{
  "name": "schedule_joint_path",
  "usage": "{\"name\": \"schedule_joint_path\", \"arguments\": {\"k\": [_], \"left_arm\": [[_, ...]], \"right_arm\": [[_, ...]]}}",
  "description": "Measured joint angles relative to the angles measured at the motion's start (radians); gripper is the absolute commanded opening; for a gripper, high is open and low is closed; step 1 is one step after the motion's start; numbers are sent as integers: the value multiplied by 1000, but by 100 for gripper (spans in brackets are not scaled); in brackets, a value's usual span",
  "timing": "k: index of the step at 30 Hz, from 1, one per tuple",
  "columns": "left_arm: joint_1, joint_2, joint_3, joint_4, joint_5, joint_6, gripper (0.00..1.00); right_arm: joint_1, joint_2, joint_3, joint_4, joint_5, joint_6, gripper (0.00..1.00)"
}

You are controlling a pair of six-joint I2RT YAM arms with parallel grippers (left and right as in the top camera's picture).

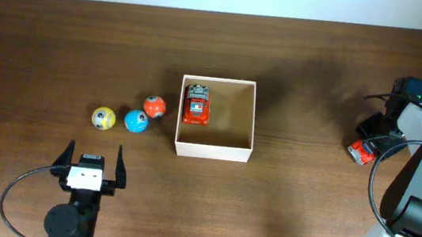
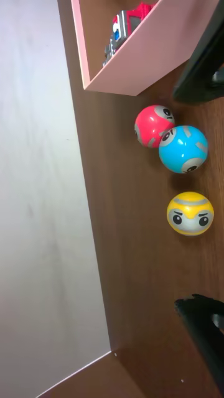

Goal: Pack container
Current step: 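Lower the right gripper and grasp the truck with yellow crane arm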

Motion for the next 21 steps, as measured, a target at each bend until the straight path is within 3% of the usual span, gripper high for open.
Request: {"name": "schedule_joint_path", "arguments": {"k": [11,21], "left_arm": [[0,0,0,0,0,0,99],[0,0,0,0,0,0,99]], "right_arm": [[0,0,0,31,-32,-83,57],[0,-3,30,45,-304,-303,57]]}}
